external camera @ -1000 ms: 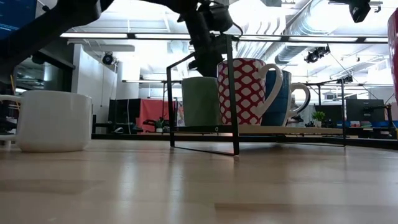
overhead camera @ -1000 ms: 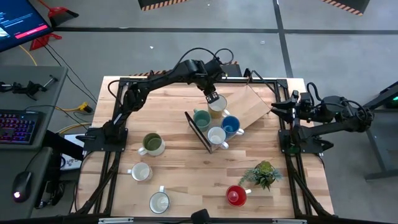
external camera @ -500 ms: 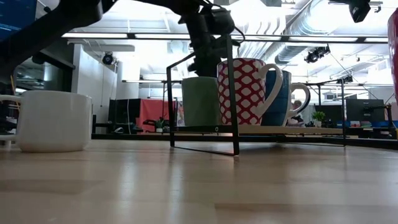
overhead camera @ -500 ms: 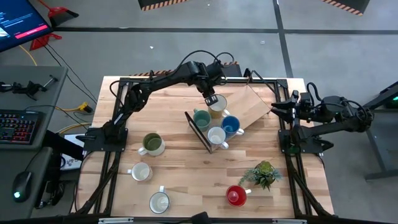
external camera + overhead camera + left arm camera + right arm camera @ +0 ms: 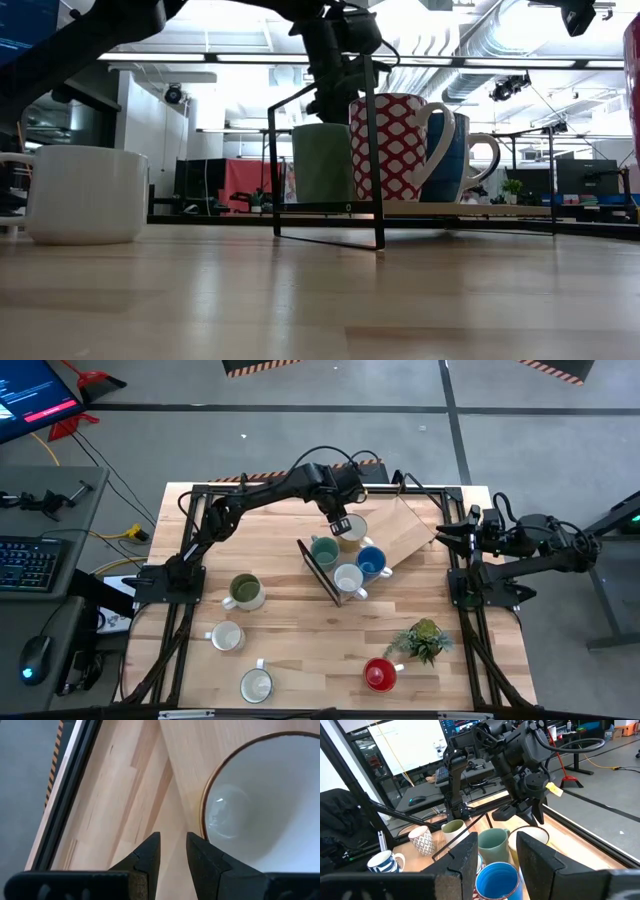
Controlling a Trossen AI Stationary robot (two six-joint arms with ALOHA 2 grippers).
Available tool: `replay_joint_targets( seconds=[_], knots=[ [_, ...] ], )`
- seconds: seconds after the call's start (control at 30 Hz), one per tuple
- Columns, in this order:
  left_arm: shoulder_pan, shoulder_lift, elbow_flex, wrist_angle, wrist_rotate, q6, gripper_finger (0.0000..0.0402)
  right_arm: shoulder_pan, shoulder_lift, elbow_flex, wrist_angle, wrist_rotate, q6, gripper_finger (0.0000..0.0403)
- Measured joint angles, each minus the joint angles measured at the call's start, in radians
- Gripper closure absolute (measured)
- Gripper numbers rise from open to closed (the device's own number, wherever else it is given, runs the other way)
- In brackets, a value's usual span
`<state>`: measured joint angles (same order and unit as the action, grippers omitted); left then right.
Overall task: Place coffee mugs
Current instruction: Put the yellow mug on the shelf, then move the white mug to the bottom center of the table
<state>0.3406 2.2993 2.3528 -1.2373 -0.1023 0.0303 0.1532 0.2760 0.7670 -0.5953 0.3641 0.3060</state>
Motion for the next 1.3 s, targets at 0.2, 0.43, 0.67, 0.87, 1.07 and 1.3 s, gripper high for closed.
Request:
replay_joint_targets(
  seconds=[0.2, 0.43, 0.67, 0.87, 1.07, 1.3],
  knots=[
    [-0.009, 0.0, 0.0, -0.016, 0.016, 0.0, 0.0319, 0.0, 0.0, 0.0, 0.0, 0.0, 0.0, 0.0279],
    [-0.017, 0.0, 0.0, -0.05, 0.016, 0.0, 0.0319, 0.0, 0.0, 0.0, -0.013, 0.0, 0.0, 0.0279],
    [-0.016, 0.0, 0.0, -0.046, -0.054, 0.009, 0.0319, 0.0, 0.0, 0.0, -0.018, 0.0, 0.0, 0.0279],
    [0.013, -0.017, 0.001, -0.052, -0.196, 0.008, 0.0319, 0.0, 0.0, 0.0, -0.044, 0.0, 0.0, 0.0279],
    [0.028, -0.126, 0.003, -0.195, -0.138, 0.024, 0.0319, 0.0, 0.0, 0.0, -0.046, 0.0, 0.0, 0.0279],
    [-0.008, -0.306, -0.022, -0.332, -0.081, 0.005, 0.0319, 0.0, 0.0, 0.0, -0.052, 0.011, 0.005, 0.0279]
  ],
)
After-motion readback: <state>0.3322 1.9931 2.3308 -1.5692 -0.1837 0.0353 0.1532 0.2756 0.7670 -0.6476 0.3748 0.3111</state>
